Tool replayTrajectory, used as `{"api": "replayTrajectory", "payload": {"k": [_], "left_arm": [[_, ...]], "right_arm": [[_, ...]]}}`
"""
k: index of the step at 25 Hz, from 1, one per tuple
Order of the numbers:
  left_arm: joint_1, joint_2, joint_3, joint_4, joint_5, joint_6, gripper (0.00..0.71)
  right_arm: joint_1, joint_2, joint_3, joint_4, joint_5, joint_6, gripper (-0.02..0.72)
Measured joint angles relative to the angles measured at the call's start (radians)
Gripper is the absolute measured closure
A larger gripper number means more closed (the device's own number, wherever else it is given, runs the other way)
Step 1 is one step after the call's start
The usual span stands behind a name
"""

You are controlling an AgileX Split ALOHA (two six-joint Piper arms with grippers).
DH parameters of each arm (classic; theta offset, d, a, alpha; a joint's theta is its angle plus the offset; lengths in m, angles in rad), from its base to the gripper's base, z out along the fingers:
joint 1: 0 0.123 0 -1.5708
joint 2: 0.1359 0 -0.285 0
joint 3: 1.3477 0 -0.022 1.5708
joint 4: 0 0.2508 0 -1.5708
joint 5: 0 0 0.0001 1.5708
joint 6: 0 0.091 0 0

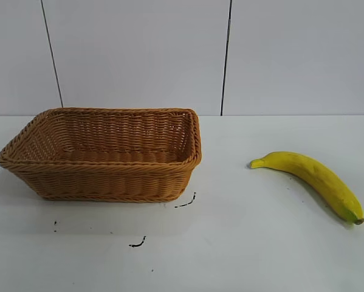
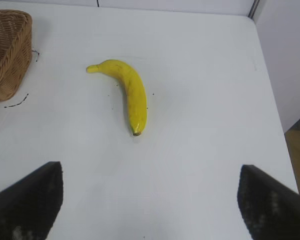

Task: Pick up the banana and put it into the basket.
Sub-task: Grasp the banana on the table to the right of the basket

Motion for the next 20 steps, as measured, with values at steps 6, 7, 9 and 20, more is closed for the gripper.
{"api": "replayTrajectory", "payload": {"k": [6,7,9,20], "left_arm": [[0.0,0.0,0.0,0.0,0.0,0.0,0.015],[0.0,0.0,0.0,0.0,0.0,0.0,0.015],[0.0,0.0,0.0,0.0,0.0,0.0,0.015],[0.0,0.0,0.0,0.0,0.0,0.0,0.015]], "right_arm": [[0.0,0.377,-0.22,0.0,0.048,-0.034,0.025],[0.0,0.424,-0.25,0.0,0.055,-0.043,0.025],[0.0,0.528,-0.298,0.0,0.067,-0.065,0.025],[0.031,0.884,-0.406,-0.019,0.039,-0.237,0.025]]}}
